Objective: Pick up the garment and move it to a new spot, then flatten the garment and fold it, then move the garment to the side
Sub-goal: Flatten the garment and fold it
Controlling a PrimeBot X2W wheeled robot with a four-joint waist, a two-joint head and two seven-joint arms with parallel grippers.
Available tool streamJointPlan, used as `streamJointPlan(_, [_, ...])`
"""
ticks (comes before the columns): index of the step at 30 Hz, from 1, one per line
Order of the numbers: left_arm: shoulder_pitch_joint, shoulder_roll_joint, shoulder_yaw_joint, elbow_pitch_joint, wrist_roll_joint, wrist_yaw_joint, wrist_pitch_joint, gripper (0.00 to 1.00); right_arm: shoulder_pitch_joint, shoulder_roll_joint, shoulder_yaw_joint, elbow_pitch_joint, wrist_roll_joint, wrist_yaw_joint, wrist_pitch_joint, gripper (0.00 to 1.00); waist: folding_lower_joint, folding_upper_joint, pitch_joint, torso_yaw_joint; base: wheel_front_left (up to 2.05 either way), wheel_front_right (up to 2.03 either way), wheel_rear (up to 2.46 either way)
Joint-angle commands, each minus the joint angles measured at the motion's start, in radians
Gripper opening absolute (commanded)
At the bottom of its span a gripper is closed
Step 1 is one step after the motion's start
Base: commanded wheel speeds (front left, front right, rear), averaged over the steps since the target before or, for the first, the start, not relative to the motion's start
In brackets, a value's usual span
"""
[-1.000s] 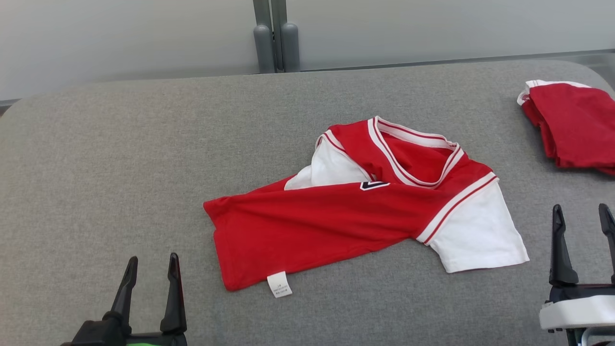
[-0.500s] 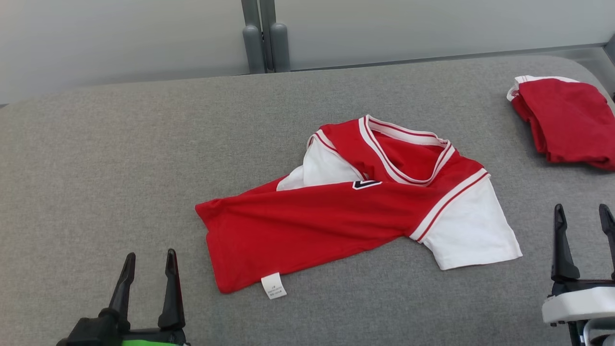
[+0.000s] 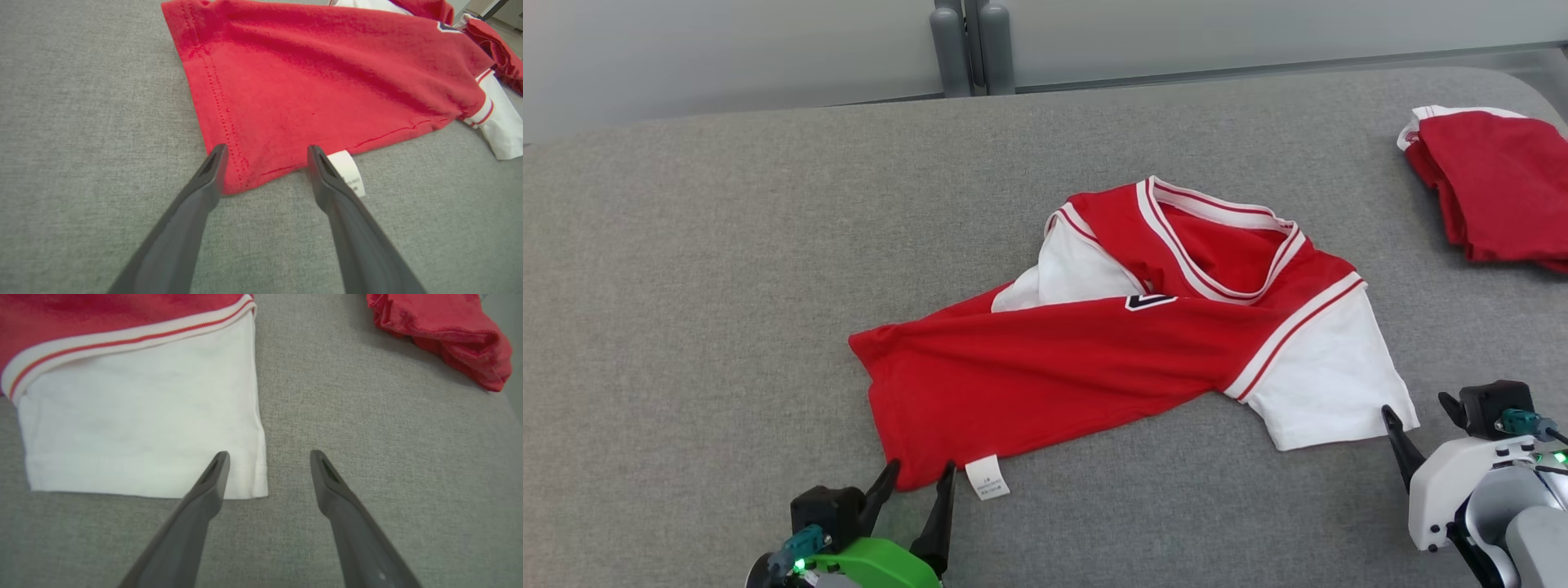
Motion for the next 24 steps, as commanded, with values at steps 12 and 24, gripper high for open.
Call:
streamJointPlan(12, [-0.042, 0.018, 0.011, 0.067, 0.018, 0.074, -0.016, 1.0, -0.08, -0.027, 0.116, 0.112, 0.082, -0.001, -0.012, 1.0, 0.0, -0.0001, 0.029, 0.0, 0.0, 0.0, 0.0])
streamJointPlan(24, [-0.068, 0.015, -0.045, 0.151, 0.0, 0.037, -0.005, 0.0, -0.114, -0.031, 0.239, 0.151, 0.193, 0.002, 0.016, 0.0, 0.0, -0.0001, 0.032, -0.002, 0.0, 0.0, 0.0])
